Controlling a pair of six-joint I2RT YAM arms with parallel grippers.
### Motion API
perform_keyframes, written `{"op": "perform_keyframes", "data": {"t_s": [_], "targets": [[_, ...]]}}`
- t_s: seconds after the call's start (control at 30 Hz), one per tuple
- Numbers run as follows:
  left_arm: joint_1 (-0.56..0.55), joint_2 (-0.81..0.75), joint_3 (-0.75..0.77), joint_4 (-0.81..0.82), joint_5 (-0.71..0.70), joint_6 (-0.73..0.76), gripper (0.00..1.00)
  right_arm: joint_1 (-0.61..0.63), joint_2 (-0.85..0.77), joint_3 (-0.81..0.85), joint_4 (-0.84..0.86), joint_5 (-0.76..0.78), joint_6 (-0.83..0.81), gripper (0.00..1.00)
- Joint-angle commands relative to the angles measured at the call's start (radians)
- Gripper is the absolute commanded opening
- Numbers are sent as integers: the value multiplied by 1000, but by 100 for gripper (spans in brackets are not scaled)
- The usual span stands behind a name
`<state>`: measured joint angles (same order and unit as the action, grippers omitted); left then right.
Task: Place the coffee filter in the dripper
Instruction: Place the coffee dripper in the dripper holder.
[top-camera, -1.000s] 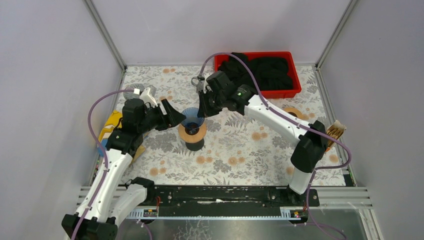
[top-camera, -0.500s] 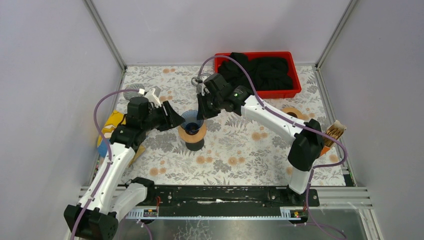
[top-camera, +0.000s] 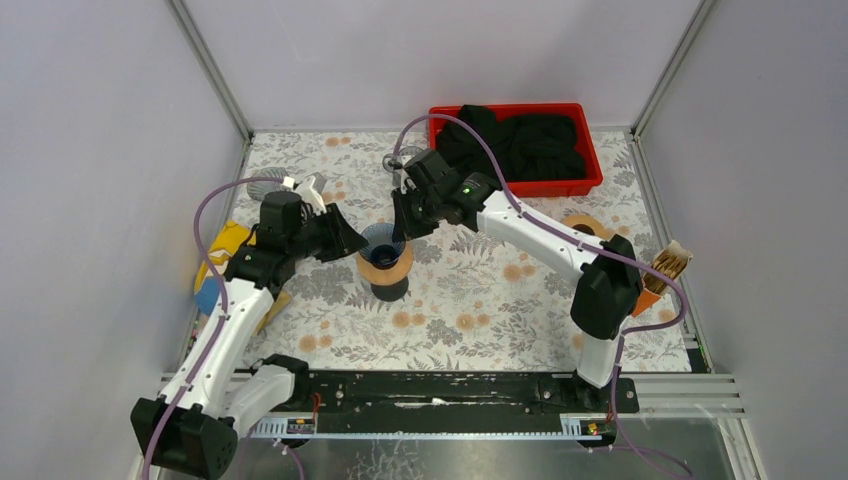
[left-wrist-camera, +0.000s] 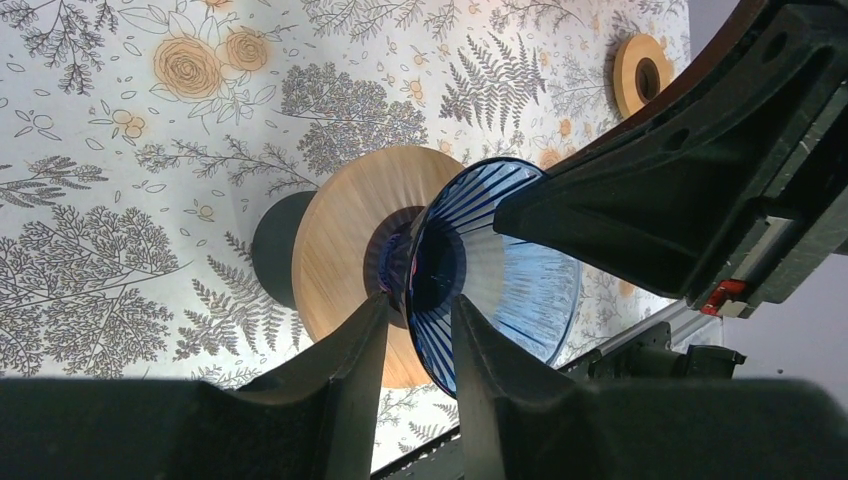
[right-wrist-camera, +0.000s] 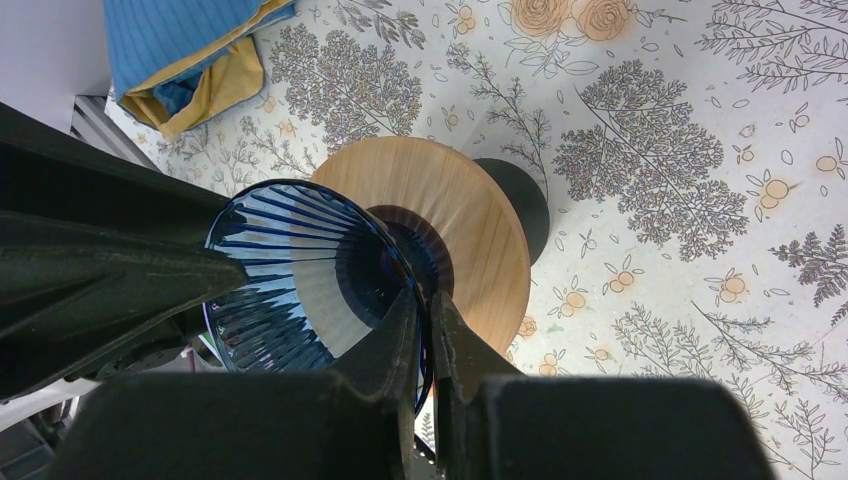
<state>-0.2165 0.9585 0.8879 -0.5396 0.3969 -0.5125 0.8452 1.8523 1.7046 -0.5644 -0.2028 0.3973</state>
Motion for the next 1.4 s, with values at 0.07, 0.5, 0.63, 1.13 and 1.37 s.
{"op": "perform_keyframes", "data": {"t_s": [0.07,0.5,0.63,1.13,1.37], "targets": [[-4,22,-9,-12,7,28,35,10,13,20,35,3,-18,2],[-6,59,-7,-43,8,51,24,20,49,25,9,16,-26,0],[-5,68,-9,-49,1,54,19,20,62,37,-18,25,-29,0],[-17,100,-36,-60,-9,60,14,21,149,79,-110,37,-30,0],[-23,103,-42,-60,-16,60,16,20,154,70,-112,34,-32,0]]}}
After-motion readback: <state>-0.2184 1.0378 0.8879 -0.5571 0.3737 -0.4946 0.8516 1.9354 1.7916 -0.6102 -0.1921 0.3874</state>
